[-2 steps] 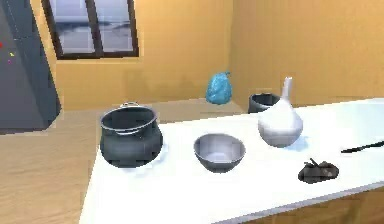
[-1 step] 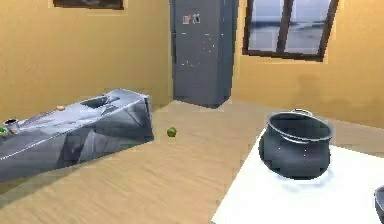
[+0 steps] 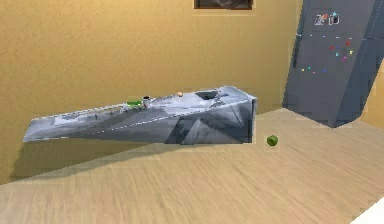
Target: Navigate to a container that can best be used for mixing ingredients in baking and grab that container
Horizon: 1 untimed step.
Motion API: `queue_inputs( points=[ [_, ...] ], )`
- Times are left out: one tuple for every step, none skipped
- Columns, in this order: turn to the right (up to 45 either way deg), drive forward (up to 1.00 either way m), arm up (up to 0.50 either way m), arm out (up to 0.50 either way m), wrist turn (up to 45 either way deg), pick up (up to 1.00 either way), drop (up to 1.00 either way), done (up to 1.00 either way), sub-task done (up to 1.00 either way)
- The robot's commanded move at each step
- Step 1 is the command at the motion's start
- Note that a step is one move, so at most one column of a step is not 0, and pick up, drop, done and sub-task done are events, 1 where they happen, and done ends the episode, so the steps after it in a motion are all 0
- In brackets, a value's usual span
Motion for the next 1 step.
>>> queue_inputs(
  points=[
    [0.0,0.00,0.50,0.00,0.0,0.00,0.00,0.00,0.00]
  ],
)
